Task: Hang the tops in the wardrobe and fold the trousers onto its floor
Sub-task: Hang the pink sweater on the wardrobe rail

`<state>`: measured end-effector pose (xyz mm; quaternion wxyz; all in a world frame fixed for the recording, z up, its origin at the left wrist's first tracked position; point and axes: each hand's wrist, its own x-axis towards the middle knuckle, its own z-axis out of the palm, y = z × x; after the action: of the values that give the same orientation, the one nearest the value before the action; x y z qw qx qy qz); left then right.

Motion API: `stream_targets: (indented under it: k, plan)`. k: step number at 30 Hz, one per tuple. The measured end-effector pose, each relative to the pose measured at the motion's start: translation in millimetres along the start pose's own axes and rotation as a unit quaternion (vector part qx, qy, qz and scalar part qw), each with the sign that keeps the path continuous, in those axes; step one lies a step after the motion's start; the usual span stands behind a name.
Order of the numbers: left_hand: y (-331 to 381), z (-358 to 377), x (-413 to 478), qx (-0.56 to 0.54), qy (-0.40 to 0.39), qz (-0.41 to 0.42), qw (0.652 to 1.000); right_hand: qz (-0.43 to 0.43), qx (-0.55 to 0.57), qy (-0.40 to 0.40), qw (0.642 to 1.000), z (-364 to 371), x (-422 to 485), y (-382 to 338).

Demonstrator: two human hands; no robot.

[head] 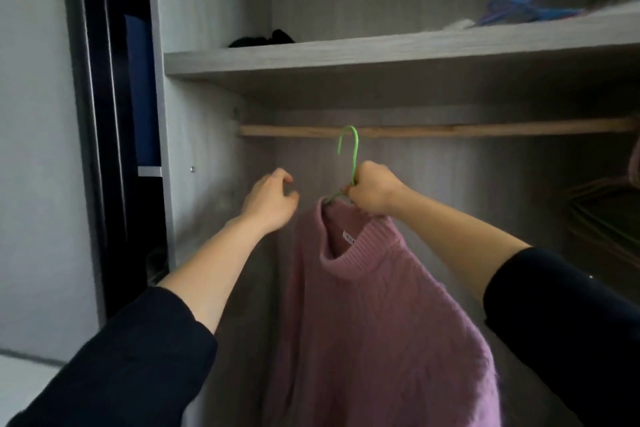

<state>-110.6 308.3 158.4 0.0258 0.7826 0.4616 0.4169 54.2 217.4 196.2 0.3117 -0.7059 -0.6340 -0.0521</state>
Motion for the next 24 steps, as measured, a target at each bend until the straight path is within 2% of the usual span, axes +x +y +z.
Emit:
stream_targets:
  k: [8, 15, 19, 24]
  plan:
    - [-45.2, -21.9, 107.2, 0.003, 0.057, 0.0, 0.998, -0.033, 0.004, 0.043, 0.999, 19.2, 102.3, -49.5]
    - [-69.5, -18.7, 137.1, 0.037, 0.14, 0.052, 0.988, -0.026, 0.049, 0.068, 0.996, 62.7, 145.4, -61.2]
    - [-67.7, -25.1, 145.0, 0.025, 0.161, 0.033, 0.986, 0.01, 0.128, 0.012, 0.992, 94.1, 155.0, -66.5]
    - [-65.6, -31.0, 150.4, -0.022, 0.139, -0.008, 0.99, 0.055, 0.306, -0.073, 0.948, 108.4, 159.6, -76.4]
